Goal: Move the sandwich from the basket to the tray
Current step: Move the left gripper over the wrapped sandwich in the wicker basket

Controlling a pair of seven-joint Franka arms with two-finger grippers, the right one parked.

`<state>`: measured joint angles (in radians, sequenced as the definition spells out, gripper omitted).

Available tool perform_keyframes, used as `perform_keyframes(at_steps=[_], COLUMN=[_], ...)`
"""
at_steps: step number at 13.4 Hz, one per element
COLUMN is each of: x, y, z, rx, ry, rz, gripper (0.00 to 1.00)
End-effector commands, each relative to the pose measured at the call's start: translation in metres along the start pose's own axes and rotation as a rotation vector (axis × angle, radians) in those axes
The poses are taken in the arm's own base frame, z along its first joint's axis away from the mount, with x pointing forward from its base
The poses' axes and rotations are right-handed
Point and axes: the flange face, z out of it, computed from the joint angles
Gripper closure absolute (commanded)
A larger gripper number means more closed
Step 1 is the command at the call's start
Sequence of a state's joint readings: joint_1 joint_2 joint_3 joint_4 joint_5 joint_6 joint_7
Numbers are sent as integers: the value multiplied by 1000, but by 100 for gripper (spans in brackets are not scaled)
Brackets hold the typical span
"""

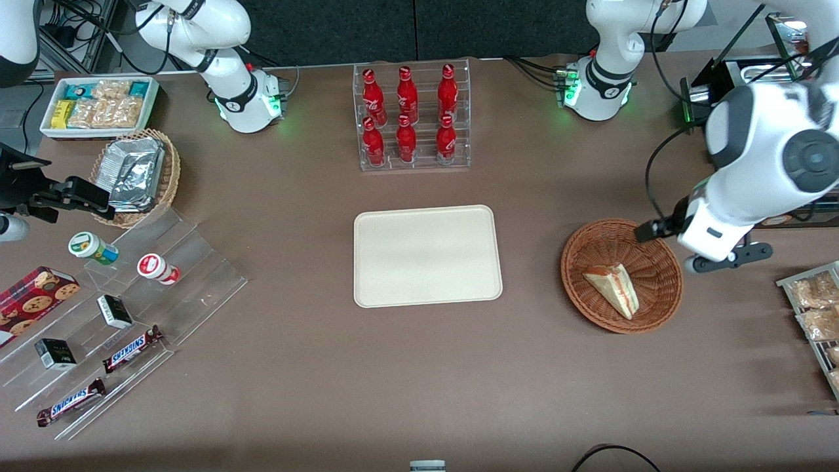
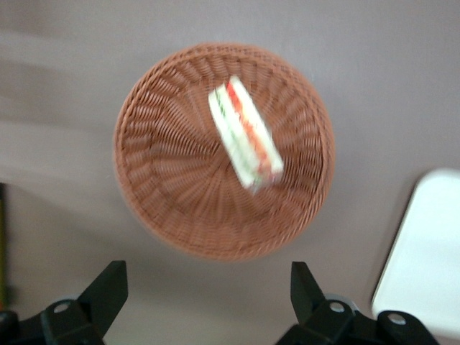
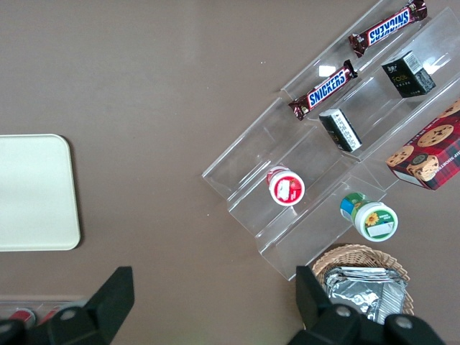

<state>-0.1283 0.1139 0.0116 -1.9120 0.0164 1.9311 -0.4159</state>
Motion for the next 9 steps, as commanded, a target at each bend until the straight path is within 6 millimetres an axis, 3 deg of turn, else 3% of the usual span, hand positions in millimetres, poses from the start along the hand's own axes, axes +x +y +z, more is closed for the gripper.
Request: perform_keyframes(at_steps=[1, 6, 9], x=[-2, 0, 0], y=[5, 24, 27], z=[42, 105, 127], rx=[-33, -73, -86], ry=[66, 119, 136], rz=[-191, -271, -275], gripper=[0, 0, 0])
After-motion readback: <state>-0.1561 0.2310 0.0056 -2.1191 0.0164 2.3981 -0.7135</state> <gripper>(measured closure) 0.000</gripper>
